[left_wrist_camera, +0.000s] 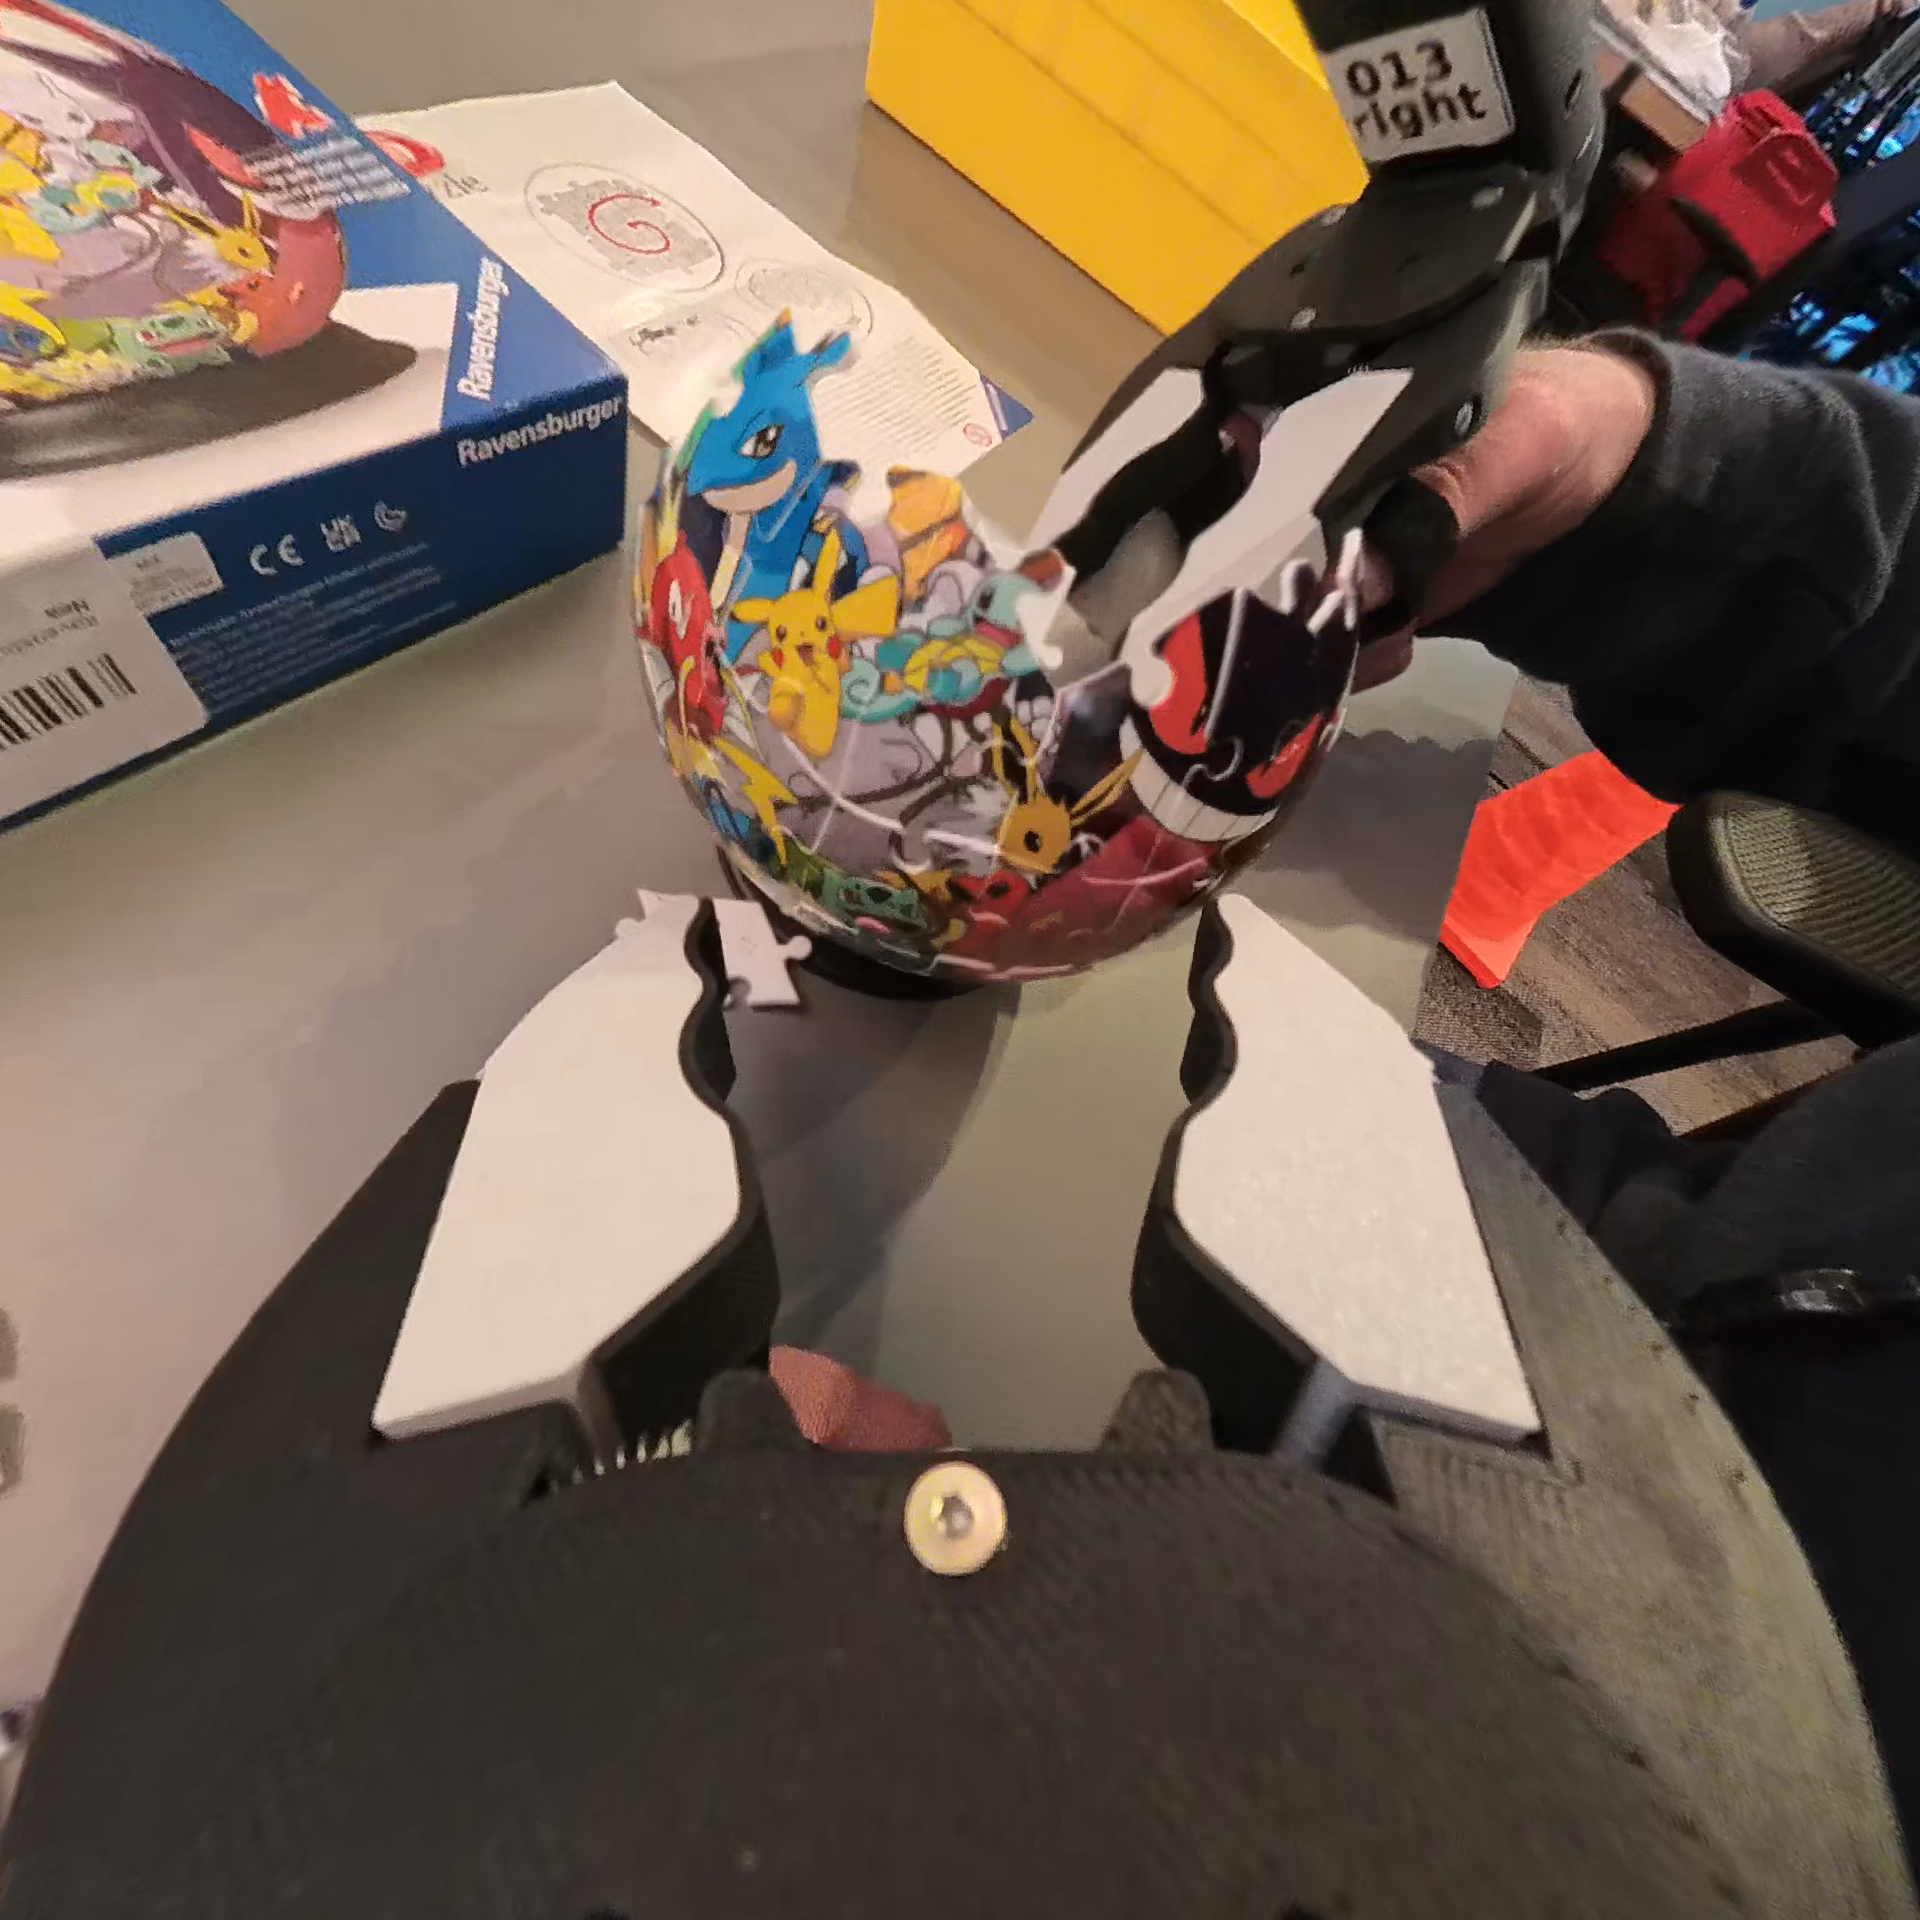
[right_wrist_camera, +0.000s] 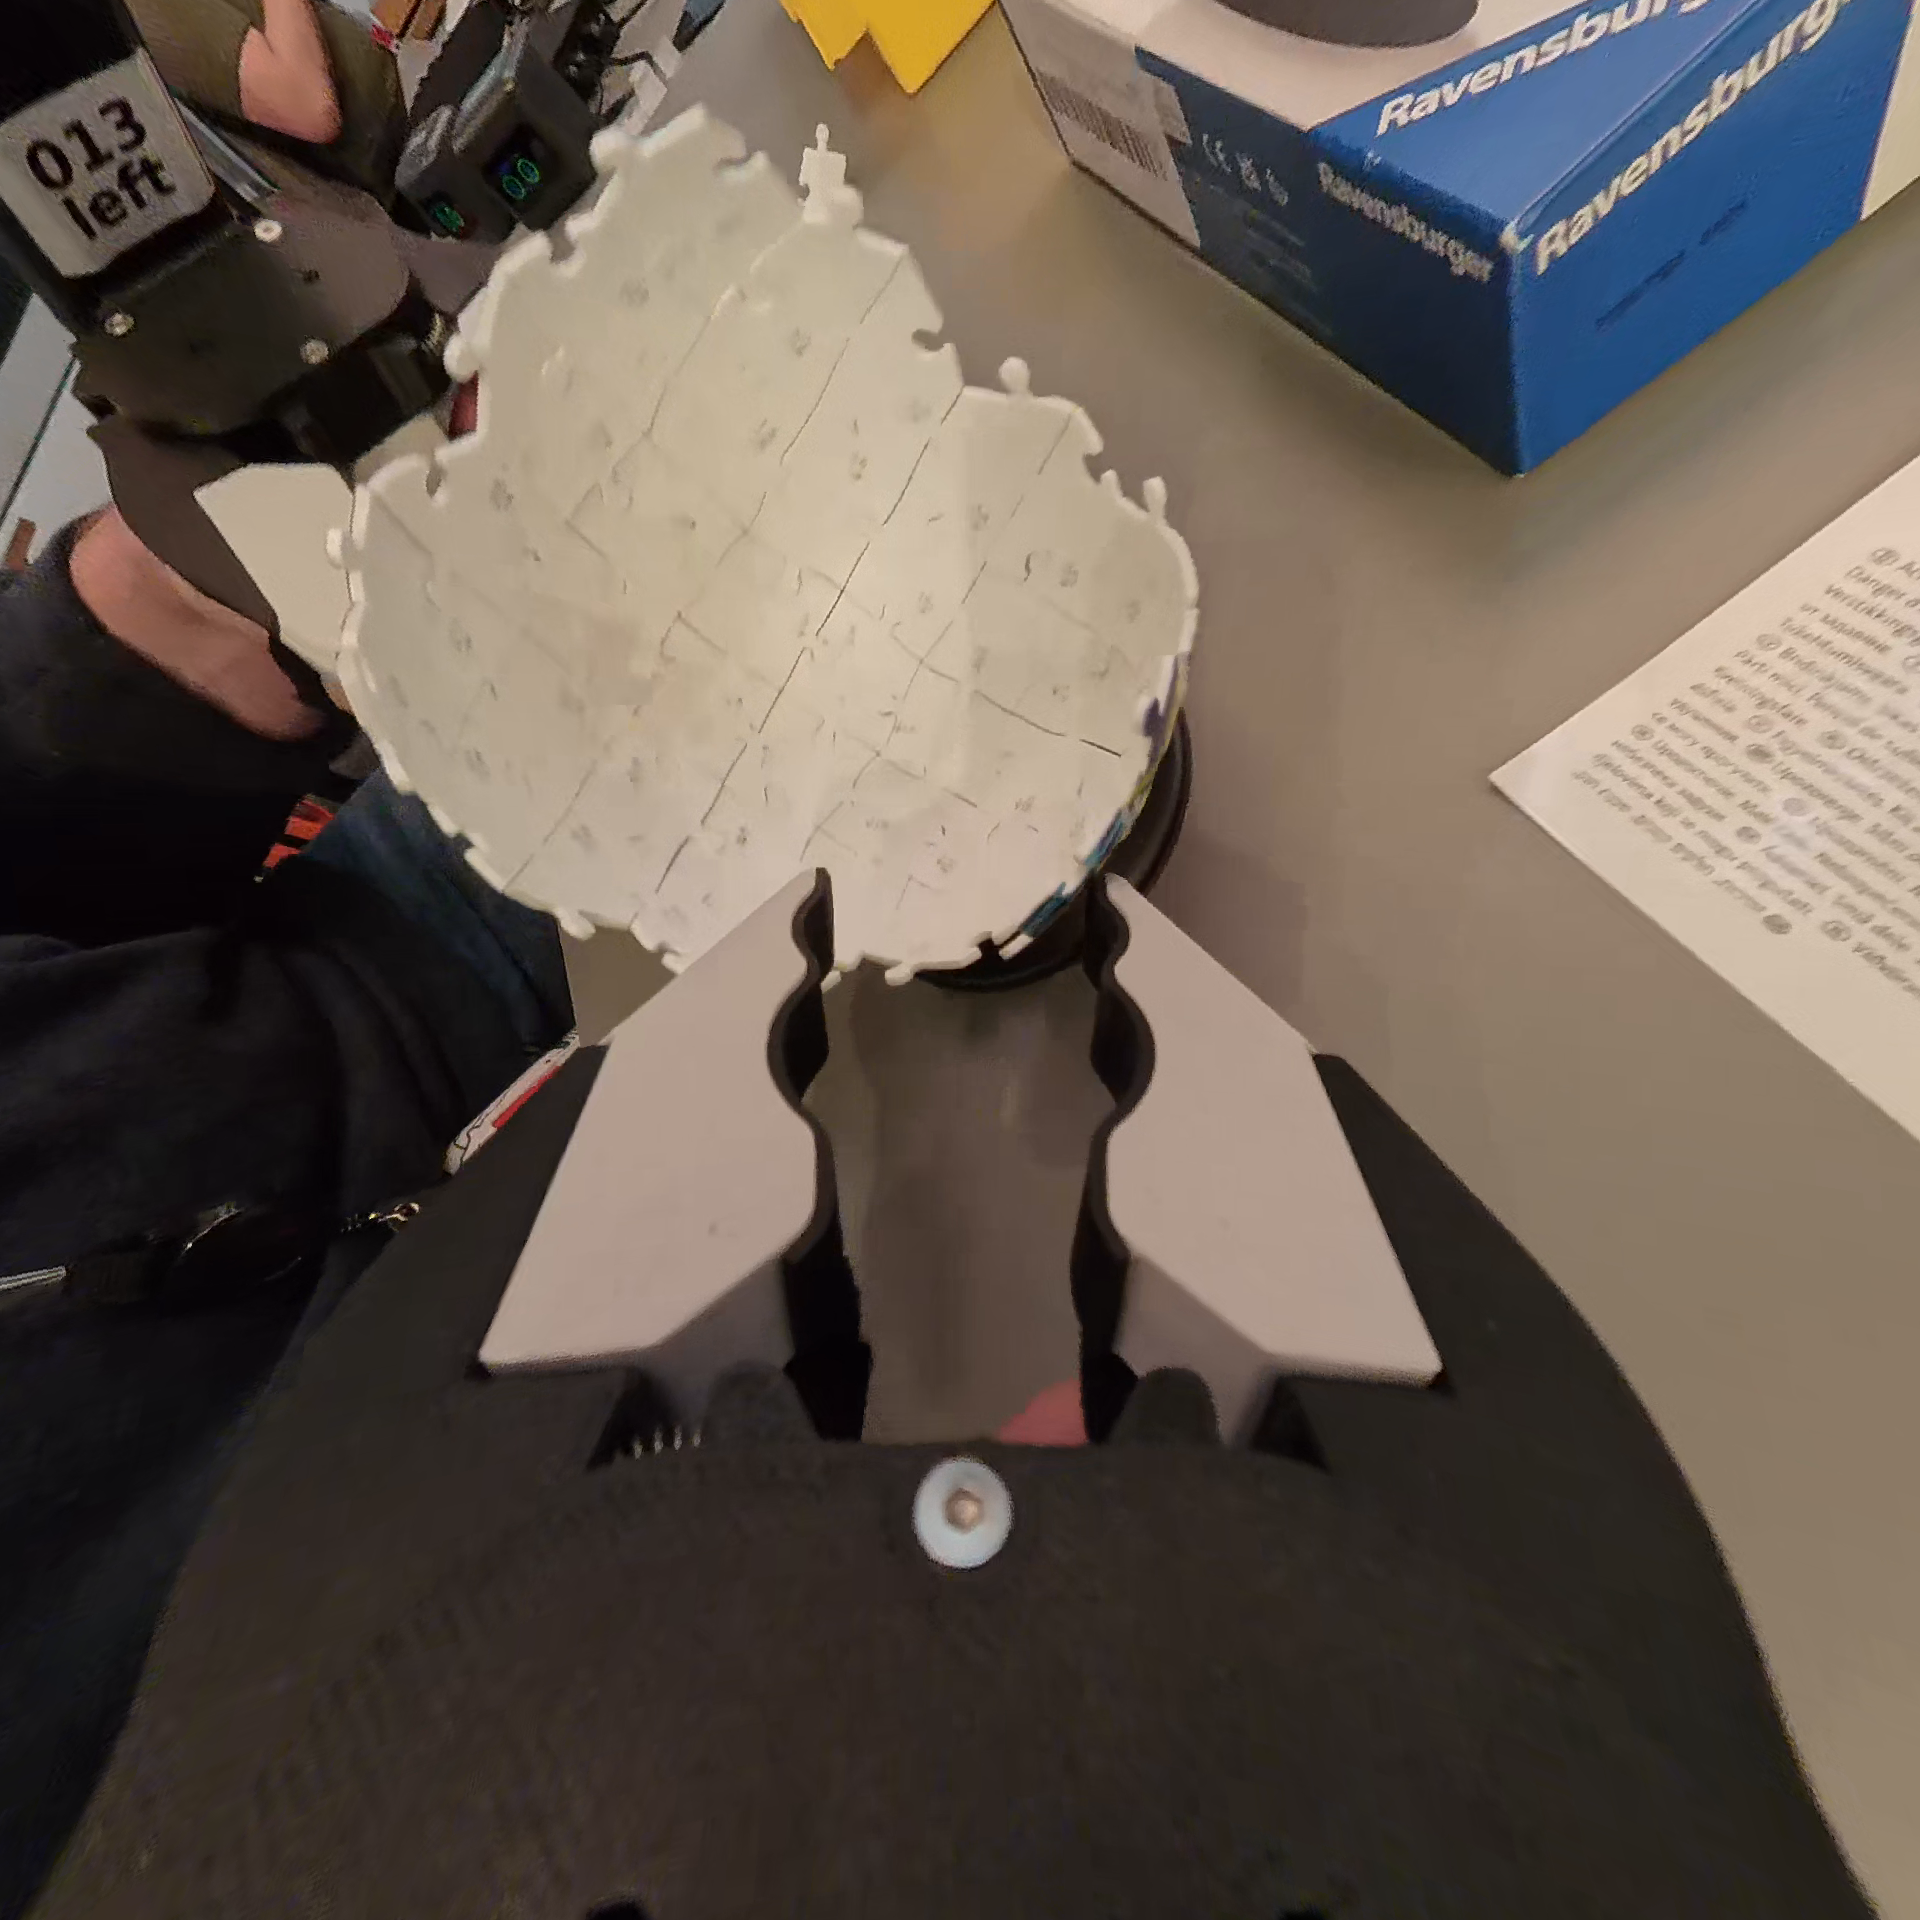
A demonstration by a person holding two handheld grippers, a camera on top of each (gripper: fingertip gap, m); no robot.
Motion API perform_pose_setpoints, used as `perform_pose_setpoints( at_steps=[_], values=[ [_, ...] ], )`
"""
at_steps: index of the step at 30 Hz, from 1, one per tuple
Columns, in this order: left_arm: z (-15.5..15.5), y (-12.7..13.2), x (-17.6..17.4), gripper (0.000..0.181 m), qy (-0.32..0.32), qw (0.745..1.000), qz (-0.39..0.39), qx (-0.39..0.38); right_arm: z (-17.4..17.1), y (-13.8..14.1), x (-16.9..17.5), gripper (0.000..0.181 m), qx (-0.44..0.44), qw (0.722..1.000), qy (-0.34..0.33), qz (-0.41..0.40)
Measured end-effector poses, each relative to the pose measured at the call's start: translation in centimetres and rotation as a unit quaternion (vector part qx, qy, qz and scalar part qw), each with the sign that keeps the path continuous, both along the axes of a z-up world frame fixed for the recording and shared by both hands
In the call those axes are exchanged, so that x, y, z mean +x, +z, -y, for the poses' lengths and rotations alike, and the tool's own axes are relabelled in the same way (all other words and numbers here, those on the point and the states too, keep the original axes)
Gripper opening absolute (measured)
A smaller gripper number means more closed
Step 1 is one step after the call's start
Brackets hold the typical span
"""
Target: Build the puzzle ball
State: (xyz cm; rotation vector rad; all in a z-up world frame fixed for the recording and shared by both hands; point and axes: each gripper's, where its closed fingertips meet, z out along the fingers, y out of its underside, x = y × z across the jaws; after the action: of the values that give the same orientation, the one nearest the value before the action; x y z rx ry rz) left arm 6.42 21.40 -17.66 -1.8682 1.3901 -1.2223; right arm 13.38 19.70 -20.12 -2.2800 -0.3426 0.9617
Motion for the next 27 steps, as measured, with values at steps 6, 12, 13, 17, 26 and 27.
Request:
perform_pose_setpoints(
  at_steps=[6,12,13,17,26,27],
  values=[
    [-2.0,1.0,-0.7,0.076,-0.005,1.000,0.009,0.006,0.8,-0.2,-1.3,0.053,-0.007,1.000,0.005,-0.012],
    [-2.4,1.4,-0.6,0.070,-0.035,0.999,0.012,0.021,1.0,-0.3,-1.9,0.055,0.000,1.000,0.015,0.009],
    [-2.5,1.5,-0.6,0.068,-0.039,0.999,0.013,0.027,1.0,-0.3,-1.9,0.055,-0.001,1.000,0.015,0.012],
    [-2.8,1.6,-0.6,0.065,-0.047,0.999,0.014,0.021,0.9,-0.3,-1.7,0.056,-0.003,1.000,0.011,0.012],
    [-3.2,1.2,-0.7,0.065,-0.035,0.999,0.019,0.009,1.4,0.0,-0.9,0.057,-0.007,1.000,0.000,-0.009],
    [-3.2,1.2,-0.7,0.065,-0.033,0.999,0.019,0.011,1.4,0.1,-0.6,0.057,-0.006,1.000,-0.002,-0.008]
  ],
)
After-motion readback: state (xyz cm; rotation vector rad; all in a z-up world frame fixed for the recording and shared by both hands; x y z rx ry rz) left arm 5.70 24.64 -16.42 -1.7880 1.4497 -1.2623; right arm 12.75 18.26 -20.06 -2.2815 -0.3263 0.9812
